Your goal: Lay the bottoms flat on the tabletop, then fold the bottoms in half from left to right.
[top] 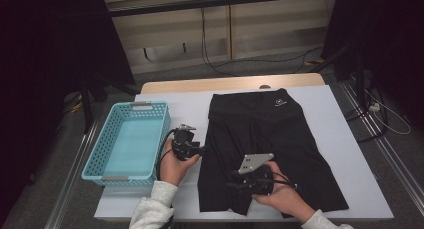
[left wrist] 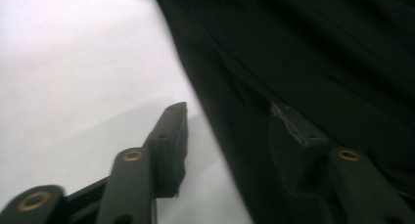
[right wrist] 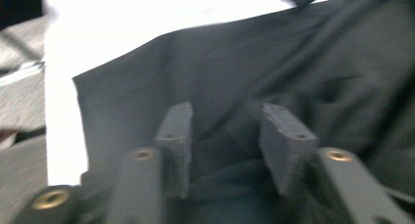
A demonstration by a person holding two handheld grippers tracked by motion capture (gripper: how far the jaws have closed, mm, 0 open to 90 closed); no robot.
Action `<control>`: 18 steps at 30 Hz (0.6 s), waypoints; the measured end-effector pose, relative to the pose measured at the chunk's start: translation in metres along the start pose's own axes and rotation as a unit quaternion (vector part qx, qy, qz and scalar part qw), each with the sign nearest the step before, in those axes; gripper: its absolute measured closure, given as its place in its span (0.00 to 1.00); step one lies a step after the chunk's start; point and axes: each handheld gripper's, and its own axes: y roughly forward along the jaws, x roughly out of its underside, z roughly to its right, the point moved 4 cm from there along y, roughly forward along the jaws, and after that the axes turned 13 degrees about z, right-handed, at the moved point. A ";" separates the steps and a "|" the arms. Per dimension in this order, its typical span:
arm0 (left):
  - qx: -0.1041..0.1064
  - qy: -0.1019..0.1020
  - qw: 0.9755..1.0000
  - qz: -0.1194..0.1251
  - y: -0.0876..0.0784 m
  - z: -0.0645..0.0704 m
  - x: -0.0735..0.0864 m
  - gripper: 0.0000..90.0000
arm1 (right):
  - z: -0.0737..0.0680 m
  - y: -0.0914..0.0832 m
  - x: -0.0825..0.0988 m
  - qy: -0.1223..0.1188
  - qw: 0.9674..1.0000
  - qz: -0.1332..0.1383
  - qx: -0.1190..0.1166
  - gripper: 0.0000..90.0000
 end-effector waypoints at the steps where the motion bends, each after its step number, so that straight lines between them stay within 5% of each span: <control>1: 0.001 0.005 1.000 0.003 -0.001 0.001 0.001 0.47 | 0.004 -0.001 -0.001 0.001 1.000 0.003 0.007 0.53; 10: 0.006 0.030 1.000 0.002 -0.007 0.007 0.004 0.31 | 0.040 -0.006 -0.007 0.031 0.996 0.019 0.087 0.33; 18: 0.004 0.024 1.000 0.000 -0.007 0.006 0.008 0.19 | 0.067 -0.003 -0.011 0.054 0.988 0.027 0.144 0.23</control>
